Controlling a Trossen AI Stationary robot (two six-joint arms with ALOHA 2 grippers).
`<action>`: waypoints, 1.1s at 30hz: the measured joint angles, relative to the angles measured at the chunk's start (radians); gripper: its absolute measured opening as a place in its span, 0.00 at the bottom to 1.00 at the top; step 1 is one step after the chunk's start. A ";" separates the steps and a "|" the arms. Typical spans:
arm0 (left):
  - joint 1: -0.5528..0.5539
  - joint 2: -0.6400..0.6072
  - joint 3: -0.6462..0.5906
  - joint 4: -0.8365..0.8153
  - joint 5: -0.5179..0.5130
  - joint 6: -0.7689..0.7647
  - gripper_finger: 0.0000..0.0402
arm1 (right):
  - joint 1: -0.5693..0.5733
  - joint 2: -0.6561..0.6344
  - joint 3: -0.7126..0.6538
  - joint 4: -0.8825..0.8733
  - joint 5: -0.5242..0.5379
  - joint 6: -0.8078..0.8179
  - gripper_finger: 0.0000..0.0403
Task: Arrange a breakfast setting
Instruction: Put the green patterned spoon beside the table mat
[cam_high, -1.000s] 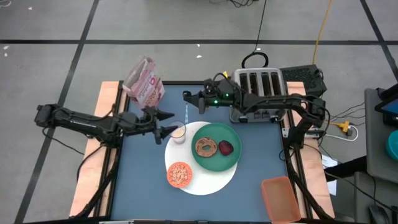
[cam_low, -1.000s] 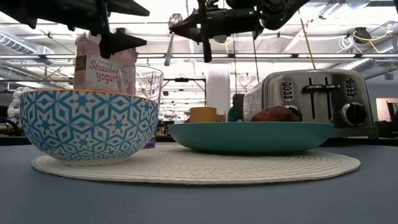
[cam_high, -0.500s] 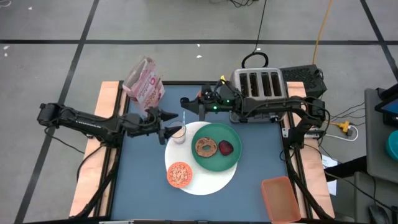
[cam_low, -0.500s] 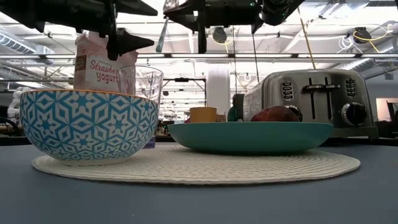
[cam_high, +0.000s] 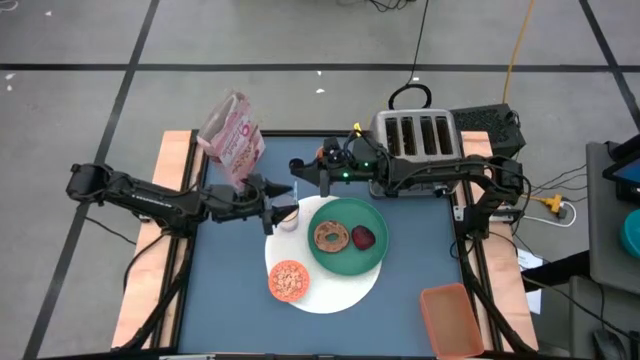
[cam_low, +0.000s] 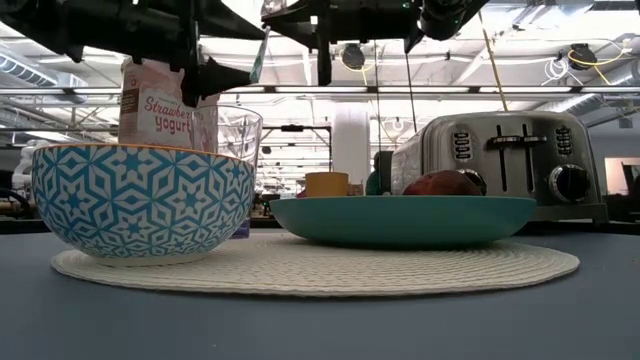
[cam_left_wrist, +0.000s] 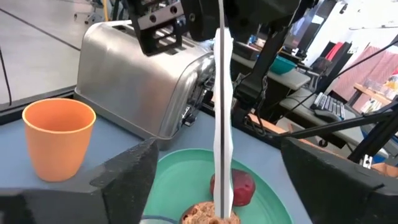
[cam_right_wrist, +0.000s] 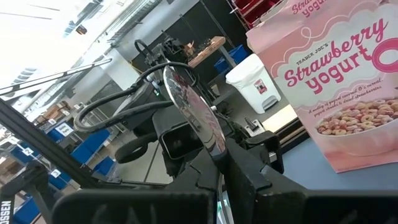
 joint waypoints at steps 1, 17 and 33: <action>0.000 0.001 0.000 -0.003 0.000 0.000 0.83 | 0.000 0.000 0.000 0.000 0.000 0.000 0.03; 0.000 -0.001 0.000 -0.001 0.001 0.001 0.48 | 0.000 0.000 0.000 0.000 0.001 0.000 0.03; 0.000 -0.001 0.000 -0.002 0.010 0.016 0.36 | 0.026 0.000 0.000 -0.001 0.082 -0.049 0.03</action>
